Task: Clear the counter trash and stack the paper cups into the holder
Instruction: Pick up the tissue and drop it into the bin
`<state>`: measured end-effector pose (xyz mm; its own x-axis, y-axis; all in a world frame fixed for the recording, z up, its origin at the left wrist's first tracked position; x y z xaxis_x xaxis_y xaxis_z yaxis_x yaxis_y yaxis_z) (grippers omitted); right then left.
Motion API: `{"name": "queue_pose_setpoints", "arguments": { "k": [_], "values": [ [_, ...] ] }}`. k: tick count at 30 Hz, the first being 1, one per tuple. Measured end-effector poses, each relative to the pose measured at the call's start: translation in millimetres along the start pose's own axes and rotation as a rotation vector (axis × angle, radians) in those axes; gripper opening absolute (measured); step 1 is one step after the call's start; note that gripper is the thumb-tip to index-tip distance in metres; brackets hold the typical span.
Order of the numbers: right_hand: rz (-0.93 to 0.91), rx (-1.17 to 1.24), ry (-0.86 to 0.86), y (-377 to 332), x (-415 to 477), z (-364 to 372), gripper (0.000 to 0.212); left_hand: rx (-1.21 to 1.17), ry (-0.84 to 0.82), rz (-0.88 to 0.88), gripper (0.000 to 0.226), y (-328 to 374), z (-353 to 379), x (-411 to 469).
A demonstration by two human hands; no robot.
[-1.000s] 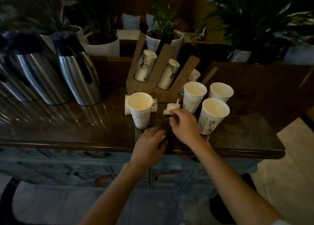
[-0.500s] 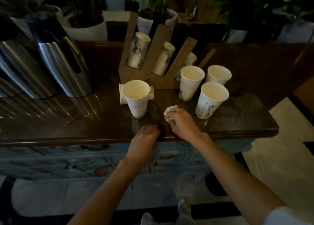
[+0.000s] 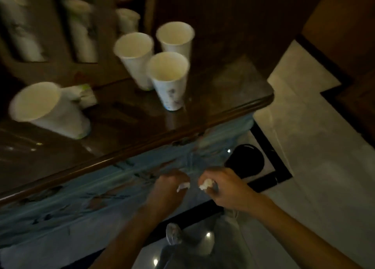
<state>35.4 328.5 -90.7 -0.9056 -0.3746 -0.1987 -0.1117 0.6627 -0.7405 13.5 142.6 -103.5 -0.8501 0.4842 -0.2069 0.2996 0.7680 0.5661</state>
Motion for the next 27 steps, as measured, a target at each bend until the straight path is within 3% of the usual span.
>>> {"name": "queue_pose_setpoints", "arguments": {
  "k": [2, 5, 11, 14, 17, 19, 27],
  "values": [
    [0.11, 0.014, 0.032, 49.2, -11.8, -10.0, 0.015, -0.023, -0.123, -0.063, 0.01, 18.3, 42.1, 36.4],
    [0.253, 0.017, 0.051, 120.6, -26.7, -26.8, 0.013, -0.06, -0.261, -0.144, 0.024, 44.8, 98.9, 90.5],
    [0.53, 0.16, 0.099, 294.7, -34.7, -39.5, 0.015, 0.037, -0.486, -0.193, 0.023, 81.7, 221.5, 214.5],
    [0.583, 0.156, 0.037, 374.7, -23.6, -30.9, 0.021, 0.098, -0.572, -0.219, 0.025, 74.1, 282.2, 272.4],
    [0.636, 0.241, 0.079, 461.5, -9.7, -9.1, 0.029, 0.15, -0.634, -0.224, 0.025, 62.2, 350.6, 329.8],
    [0.708, 0.243, 0.049, 511.7, 2.7, 7.6, 0.018, 0.174, -0.669, -0.219, 0.024, 53.2, 395.5, 362.8],
    [0.861, 0.252, -0.018, 677.0, 63.5, 107.2, 0.023, 0.313, -0.795, -0.153, 0.02, -18.6, 564.7, 449.7]
  ]
}}
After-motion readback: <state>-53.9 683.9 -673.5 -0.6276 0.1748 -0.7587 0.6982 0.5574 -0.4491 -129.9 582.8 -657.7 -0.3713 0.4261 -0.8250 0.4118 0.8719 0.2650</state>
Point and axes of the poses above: each hand's wrist, its own x-axis towards the middle knuckle, its own z-axis out of the palm, y = z × x, the point moved 3 cm from there along x, towards the middle knuckle, and after that the axes turned 1 degree about x, right-handed, at the moved point
